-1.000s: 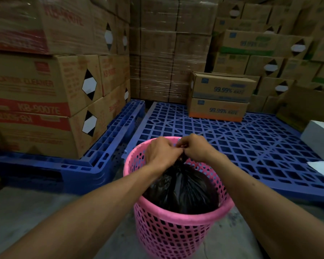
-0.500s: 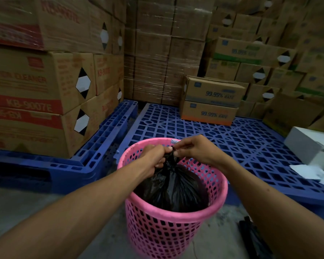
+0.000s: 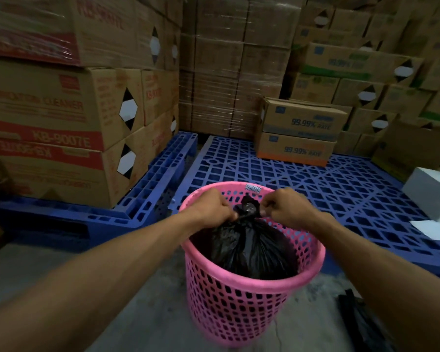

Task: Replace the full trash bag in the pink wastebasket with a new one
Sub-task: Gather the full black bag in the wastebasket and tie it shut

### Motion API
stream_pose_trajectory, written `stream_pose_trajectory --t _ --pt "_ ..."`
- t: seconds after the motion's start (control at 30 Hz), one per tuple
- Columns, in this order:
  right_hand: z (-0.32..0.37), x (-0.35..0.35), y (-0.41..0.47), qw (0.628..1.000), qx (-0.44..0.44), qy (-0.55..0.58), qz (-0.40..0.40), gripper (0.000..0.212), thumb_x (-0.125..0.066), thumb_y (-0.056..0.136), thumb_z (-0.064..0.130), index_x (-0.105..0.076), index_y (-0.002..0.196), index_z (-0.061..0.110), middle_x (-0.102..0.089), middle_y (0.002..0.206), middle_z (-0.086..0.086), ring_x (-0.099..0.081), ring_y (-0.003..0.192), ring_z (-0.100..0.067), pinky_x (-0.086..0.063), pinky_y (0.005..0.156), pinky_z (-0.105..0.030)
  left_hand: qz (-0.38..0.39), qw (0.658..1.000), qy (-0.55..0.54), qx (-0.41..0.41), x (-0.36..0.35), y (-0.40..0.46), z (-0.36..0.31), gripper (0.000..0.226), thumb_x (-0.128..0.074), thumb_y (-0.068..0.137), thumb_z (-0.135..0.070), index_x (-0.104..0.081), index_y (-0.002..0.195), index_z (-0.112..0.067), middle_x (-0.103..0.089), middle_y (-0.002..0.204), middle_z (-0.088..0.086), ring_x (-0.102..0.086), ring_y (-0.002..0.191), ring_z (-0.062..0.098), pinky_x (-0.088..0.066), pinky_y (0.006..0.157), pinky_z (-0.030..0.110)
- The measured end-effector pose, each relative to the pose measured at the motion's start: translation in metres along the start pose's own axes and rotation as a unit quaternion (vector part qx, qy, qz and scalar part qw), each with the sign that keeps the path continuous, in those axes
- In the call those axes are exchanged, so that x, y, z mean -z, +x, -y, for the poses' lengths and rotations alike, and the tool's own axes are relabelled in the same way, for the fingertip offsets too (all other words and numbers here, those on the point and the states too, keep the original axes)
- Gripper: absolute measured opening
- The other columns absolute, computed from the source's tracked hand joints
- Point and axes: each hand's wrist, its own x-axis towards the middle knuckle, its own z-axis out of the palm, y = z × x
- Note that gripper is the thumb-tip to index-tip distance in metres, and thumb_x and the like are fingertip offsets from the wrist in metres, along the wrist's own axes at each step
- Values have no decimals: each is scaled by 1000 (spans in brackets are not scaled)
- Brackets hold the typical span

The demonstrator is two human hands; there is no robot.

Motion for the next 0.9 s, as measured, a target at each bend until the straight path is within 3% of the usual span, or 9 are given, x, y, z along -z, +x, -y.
stream_pose_trajectory --t 0.13,0.23,0.27,0.37,0.47,0.53,0.6,0.73,0.9 --pt "-5 -14 -2 997 -29 -59 42 8 -66 86 32 -74 85 30 -74 89 13 -63 83 -14 -56 74 -37 25 983 174 -42 7 -12 3 19 -76 80 -26 -80 76 -7 -75 72 4 -69 70 19 -57 70 35" --pt "0 -11 1 998 -26 24 48 8 -66 89 34 -72 96 33 -73 101 8 -66 95 -15 -53 81 -34 33 974 215 -70 14 -18 5 28 -68 87 -39 -76 72 -16 -73 82 2 -63 89 22 -48 85 38" --pt "4 -12 -1 997 -21 71 34 17 -65 91 36 -70 107 31 -71 111 5 -65 102 -16 -51 86 -33 8 967 239 -85 19 -19 8 30 -62 89 -46 -77 77 -22 -72 92 2 -56 101 24 -39 92 41" --pt "27 -22 -2 990 -14 138 -15 52 -55 94 55 -52 138 27 -53 138 -3 -53 123 -19 -40 101 -33 -103 945 303 -65 28 -20 18 42 -43 97 -50 -69 121 -28 -55 133 9 -35 128 33 -26 105 48" --pt "57 -51 7 986 -73 139 53 90 -39 82 83 -23 154 31 -34 151 -13 -41 138 -33 -32 115 -48 -85 959 265 49 24 -13 30 54 -32 100 -50 -40 143 -18 -34 148 22 -32 134 43 -30 110 56" --pt "69 -71 10 991 -79 76 73 89 -36 80 86 -23 152 36 -38 146 -20 -42 135 -39 -34 114 -50 -60 973 197 102 20 -10 36 58 -28 100 -53 -30 145 -16 -35 147 27 -44 126 46 -40 104 55" --pt "72 -81 12 997 -27 38 64 70 -39 83 81 -38 142 44 -52 133 -16 -53 123 -36 -42 106 -47 -72 973 185 115 17 -8 37 61 -25 100 -54 -25 149 -16 -39 146 27 -48 124 47 -42 101 53" --pt "57 -79 16 996 15 87 13 55 -45 77 82 -51 127 61 -73 118 13 -67 107 -16 -54 91 -40 -99 965 216 112 15 -9 37 57 -24 101 -51 -27 148 -19 -48 140 26 -53 120 45 -43 97 52" --pt "54 -76 13 987 13 152 -51 35 -62 83 66 -62 117 59 -79 98 13 -71 84 -7 -58 80 -35 -102 966 213 101 16 -5 40 54 -23 103 -44 -24 152 -21 -59 129 23 -57 114 44 -46 93 50"
